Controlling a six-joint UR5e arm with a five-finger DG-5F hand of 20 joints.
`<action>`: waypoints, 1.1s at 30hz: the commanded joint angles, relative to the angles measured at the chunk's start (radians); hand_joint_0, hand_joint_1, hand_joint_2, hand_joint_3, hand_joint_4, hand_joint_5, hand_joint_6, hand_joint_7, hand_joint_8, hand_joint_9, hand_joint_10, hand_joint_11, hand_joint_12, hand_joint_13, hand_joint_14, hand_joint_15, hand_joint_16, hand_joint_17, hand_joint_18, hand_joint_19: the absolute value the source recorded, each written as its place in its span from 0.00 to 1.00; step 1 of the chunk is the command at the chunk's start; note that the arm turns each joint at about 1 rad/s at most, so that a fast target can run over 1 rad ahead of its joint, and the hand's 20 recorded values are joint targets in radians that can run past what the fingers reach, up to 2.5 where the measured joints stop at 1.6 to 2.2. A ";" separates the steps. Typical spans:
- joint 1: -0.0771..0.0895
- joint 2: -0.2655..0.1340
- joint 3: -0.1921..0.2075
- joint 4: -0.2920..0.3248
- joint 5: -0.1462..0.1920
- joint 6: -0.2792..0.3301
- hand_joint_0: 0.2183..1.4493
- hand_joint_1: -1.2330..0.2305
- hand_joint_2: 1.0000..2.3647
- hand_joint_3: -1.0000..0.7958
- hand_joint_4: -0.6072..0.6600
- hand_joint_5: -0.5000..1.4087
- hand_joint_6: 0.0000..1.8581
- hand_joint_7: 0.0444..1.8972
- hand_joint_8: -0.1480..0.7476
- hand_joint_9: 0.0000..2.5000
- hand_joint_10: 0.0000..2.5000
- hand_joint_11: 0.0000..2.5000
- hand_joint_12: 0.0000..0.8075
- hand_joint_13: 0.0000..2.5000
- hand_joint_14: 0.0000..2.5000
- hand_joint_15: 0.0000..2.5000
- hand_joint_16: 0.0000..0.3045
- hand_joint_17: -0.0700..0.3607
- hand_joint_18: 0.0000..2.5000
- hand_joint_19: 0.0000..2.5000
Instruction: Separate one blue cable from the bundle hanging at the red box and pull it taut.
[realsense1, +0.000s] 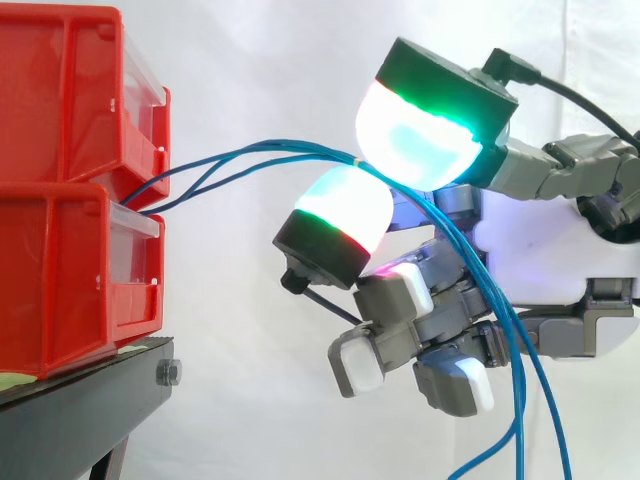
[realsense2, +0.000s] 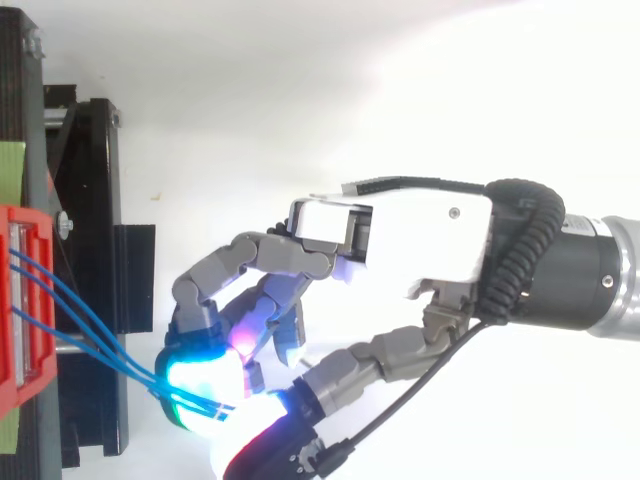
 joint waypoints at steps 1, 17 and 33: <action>-0.003 0.000 0.000 -0.008 -0.001 0.000 0.32 0.38 0.00 0.28 0.58 0.18 0.46 0.61 0.55 0.42 0.01 0.39 0.51 0.34 0.01 0.29 0.16 0.41 0.43 0.34; 0.000 0.000 0.000 -0.009 0.001 0.000 0.31 0.37 0.02 0.47 0.57 0.18 0.46 0.66 0.57 0.41 0.01 0.38 0.52 0.34 0.01 0.30 0.16 0.42 0.43 0.35; 0.000 0.000 0.000 -0.009 0.002 0.000 0.49 0.22 0.00 0.32 0.36 0.16 0.48 0.67 0.53 0.35 0.01 0.39 0.51 0.30 0.01 0.30 0.16 0.42 0.37 0.34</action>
